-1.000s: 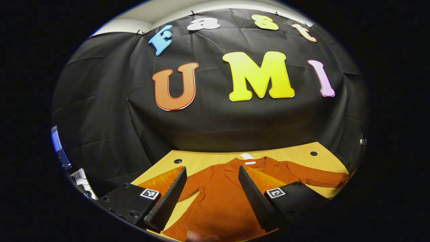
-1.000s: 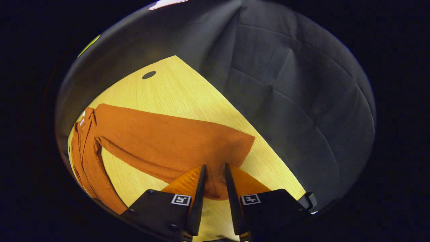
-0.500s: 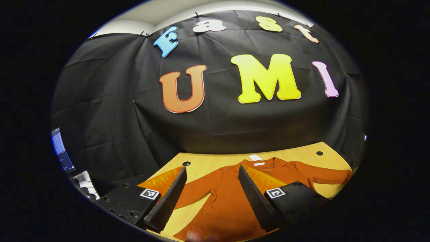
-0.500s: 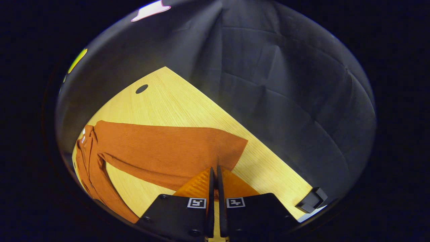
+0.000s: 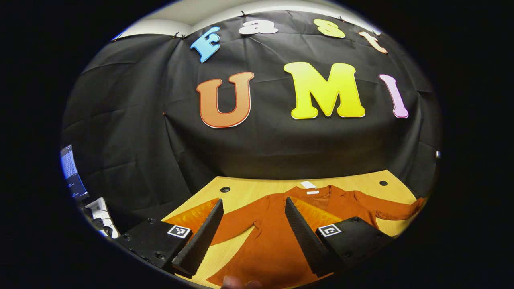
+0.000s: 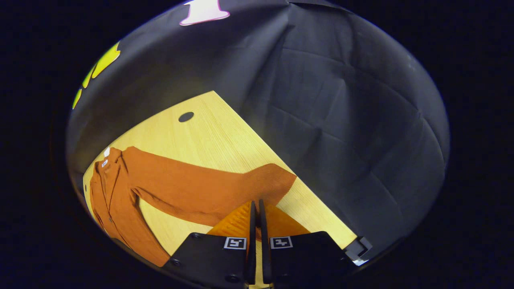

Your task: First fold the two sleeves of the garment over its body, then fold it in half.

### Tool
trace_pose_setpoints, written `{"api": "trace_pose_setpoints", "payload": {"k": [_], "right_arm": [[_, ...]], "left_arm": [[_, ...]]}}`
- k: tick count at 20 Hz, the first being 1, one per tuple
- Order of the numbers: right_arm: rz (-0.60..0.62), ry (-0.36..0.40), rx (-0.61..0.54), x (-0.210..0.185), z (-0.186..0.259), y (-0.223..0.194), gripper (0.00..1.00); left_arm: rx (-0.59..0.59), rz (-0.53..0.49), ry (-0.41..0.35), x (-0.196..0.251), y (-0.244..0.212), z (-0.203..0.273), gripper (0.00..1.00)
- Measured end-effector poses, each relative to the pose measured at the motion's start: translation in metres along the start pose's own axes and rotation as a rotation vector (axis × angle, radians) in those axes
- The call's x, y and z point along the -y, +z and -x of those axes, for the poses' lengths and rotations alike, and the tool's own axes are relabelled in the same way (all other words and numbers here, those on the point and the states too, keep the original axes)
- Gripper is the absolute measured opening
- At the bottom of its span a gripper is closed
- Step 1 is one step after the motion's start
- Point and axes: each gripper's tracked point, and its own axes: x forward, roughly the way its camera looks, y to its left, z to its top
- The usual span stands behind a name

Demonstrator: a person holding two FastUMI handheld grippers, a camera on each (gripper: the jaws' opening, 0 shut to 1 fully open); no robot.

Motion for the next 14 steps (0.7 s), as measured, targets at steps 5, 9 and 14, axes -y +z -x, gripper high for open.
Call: {"api": "trace_pose_setpoints", "payload": {"k": [5,9,14], "right_arm": [[0.072,0.055,0.124,-0.054,0.037,0.067,0.05],[0.141,0.109,0.176,-0.120,0.064,0.100,0.07],[0.208,0.194,0.246,-0.226,0.099,0.132,0.07]], "left_arm": [[0.002,0.035,0.001,-0.015,-0.007,-0.009,1.00],[0.007,0.053,0.003,-0.035,-0.011,-0.016,0.99],[-0.017,0.102,0.026,-0.073,-0.024,-0.027,0.99]]}}
